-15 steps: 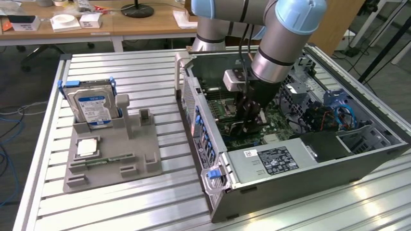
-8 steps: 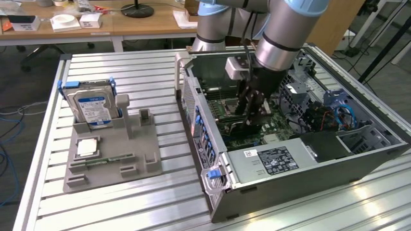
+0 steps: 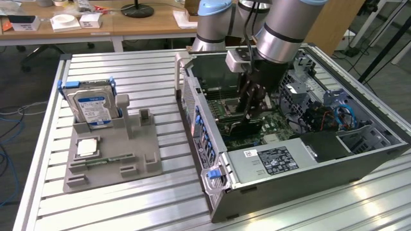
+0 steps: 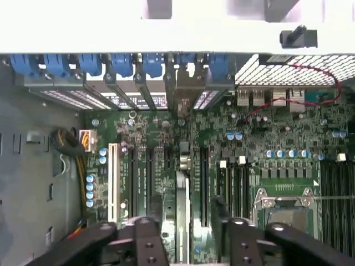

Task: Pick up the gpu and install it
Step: 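Insert the gpu into the slot, then press down on the gpu until it lock into place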

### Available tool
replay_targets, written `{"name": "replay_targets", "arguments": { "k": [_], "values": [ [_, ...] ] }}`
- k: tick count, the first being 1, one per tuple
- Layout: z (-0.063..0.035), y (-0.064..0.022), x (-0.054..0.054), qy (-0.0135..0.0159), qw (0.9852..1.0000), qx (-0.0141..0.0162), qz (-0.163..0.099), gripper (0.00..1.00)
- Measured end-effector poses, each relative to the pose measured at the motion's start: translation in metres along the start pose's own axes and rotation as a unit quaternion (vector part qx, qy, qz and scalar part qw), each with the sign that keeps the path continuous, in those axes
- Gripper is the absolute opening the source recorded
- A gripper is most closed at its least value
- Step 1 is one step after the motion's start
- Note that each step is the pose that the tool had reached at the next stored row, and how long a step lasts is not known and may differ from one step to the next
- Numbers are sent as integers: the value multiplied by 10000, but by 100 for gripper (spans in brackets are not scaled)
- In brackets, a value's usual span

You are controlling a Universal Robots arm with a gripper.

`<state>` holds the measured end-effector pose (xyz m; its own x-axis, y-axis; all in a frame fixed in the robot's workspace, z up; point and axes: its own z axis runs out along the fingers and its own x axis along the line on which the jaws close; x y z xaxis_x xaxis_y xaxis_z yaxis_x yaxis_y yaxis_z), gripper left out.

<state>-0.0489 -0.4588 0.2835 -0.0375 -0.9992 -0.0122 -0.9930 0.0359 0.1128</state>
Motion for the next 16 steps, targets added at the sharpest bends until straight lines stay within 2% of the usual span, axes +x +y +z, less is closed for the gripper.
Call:
{"name": "replay_targets", "arguments": {
  "k": [1, 3, 4, 6, 7, 9, 16],
  "values": [
    [-1, 0, 0, 0, 10000, 0, 0, 44],
    [-2, 1, 0, 0, 10000, 0, 0, 31],
    [-3, 0, 0, 0, 10000, 0, 0, 31],
    [-4, 1, 0, 1, 10000, 0, 0, 20],
    [-5, 1, 0, 1, 10000, 0, 0, 20],
    [-6, 1, 0, 1, 10000, 0, 0, 11],
    [-10, 1, 0, 1, 10000, 0, 0, 11]
  ]
}}
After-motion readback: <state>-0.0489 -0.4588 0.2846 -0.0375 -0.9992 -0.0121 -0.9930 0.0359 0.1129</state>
